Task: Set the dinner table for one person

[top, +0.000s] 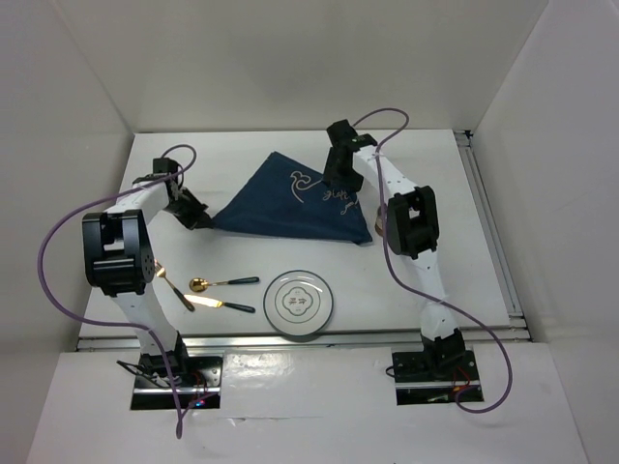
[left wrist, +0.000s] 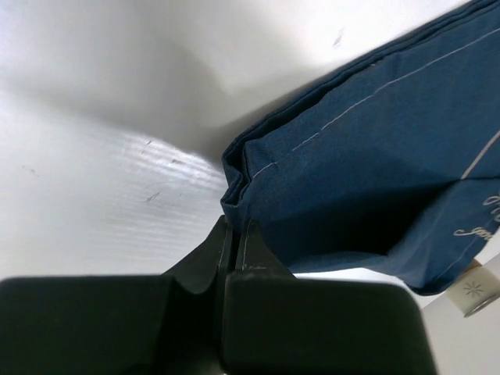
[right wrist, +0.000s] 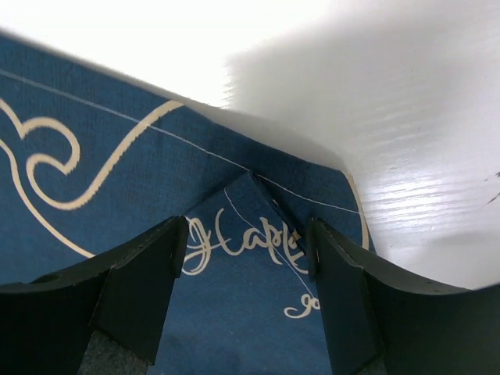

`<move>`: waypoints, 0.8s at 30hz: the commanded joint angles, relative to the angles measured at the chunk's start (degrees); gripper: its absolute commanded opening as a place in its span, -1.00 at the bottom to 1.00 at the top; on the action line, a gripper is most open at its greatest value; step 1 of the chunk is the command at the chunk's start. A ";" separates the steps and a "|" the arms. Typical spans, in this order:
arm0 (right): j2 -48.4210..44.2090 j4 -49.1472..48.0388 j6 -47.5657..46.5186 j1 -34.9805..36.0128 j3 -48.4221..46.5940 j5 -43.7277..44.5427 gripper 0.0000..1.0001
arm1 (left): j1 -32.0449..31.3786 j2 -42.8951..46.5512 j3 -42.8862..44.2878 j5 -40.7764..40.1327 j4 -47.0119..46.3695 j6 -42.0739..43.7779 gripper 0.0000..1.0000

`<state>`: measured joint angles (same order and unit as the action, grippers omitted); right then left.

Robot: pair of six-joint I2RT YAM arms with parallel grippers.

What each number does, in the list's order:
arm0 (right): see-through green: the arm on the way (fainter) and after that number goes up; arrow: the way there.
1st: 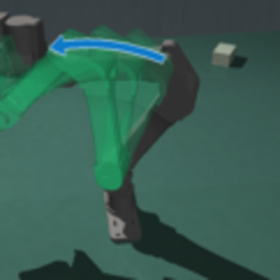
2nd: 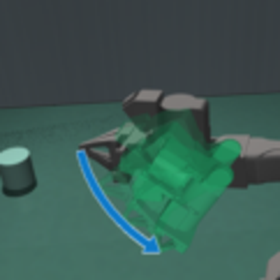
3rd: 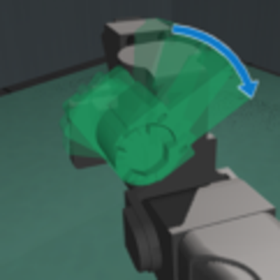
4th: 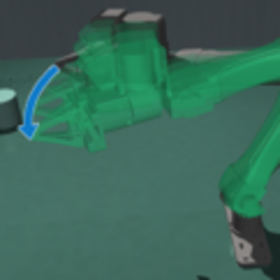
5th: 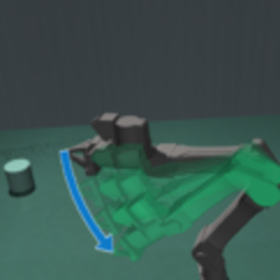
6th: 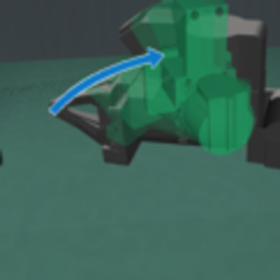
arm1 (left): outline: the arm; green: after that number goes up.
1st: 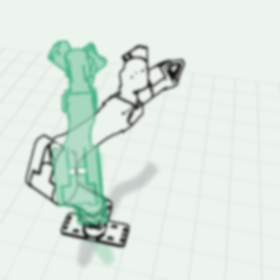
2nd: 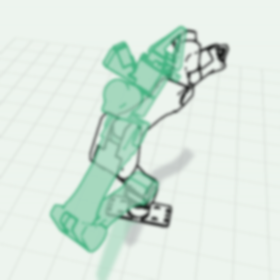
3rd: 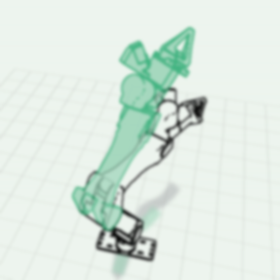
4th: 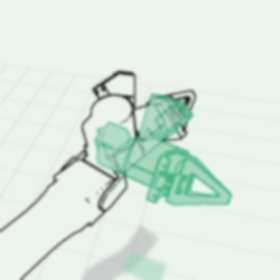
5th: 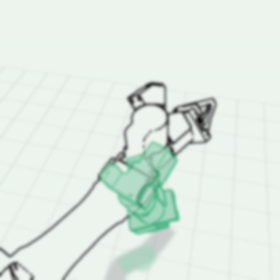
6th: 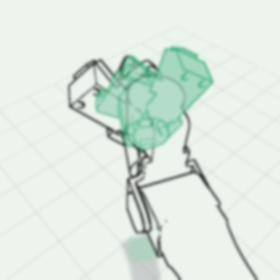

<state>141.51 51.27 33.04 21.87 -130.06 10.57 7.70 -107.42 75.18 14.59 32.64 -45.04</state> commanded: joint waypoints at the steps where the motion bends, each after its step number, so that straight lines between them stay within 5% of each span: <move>1: -0.71 0.59 4.40 0.54 -1.34 1.65 0.46 | 0.12 1.86 -0.56 1.06 0.32 2.06 -1.00; 13: -1.94 1.56 7.12 7.57 1.56 21.75 0.48 | -0.41 2.39 -0.03 0.53 0.84 2.59 -1.00; 24: 1.57 5.23 10.10 11.17 -3.18 30.80 0.48 | -0.94 1.86 0.50 -0.09 1.37 3.19 -1.00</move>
<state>142.87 52.90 39.70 32.16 -130.32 33.87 7.03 -107.37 74.46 14.66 33.04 -43.46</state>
